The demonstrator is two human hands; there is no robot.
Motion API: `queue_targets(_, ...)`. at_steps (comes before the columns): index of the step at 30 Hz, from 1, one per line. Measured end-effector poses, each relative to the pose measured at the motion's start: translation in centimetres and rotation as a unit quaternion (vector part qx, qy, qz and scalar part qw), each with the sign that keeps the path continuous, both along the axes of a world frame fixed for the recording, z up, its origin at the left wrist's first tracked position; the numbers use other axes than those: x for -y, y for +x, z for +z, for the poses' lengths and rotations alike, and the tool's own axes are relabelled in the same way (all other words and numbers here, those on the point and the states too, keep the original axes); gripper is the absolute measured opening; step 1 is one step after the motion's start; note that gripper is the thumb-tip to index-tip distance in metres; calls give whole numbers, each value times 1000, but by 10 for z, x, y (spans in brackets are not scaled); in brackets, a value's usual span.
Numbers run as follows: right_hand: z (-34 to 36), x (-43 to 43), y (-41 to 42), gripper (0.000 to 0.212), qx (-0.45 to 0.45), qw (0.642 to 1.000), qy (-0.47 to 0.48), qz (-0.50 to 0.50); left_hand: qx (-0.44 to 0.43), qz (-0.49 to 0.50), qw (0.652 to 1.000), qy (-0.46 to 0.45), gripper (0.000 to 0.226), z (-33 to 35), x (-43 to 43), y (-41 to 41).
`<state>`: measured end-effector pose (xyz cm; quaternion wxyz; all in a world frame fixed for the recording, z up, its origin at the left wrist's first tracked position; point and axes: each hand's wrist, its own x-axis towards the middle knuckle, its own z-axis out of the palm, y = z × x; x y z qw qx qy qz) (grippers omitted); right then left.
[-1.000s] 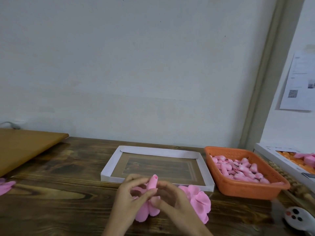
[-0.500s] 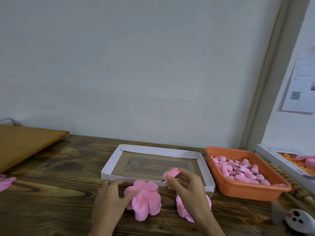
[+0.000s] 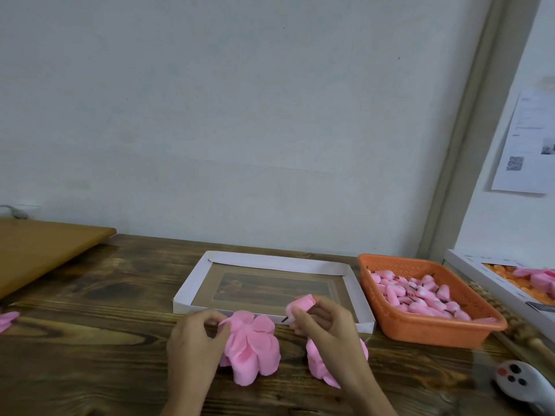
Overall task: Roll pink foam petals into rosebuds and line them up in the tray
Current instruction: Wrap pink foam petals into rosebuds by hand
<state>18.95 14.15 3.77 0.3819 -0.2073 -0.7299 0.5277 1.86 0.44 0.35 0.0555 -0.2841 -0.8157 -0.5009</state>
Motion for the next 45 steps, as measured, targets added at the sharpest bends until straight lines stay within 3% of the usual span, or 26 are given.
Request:
queue_targets(4,1,2,-3,7,-12,999,-23,26,107,-73,989,78,9,6,-9,5)
queue_targets(11,8,9,-12,10,-21,998,-22,52,297,-125,929,183,4,7,-14,11)
queue_targets(17,5,16,-16,13,-34,995,-39,88,280,-132,929,201,16,12,-13,22)
queue_targets(24,3,16,-14,10,-66,993,-42,88,337,-170,896,233,19,20,-7,33)
queue_targets(29,4,15,-10,13,-48,993,-26,101,319,-139,908,233,26,28,-9,34)
queue_targets(36,3,18,-8,10,-56,993,5,104,310,-138,909,241,23,32,-5,39)
queue_targets(45,2,19,-7,9,-67,993,3,99,333,-188,885,267,17,26,2,37)
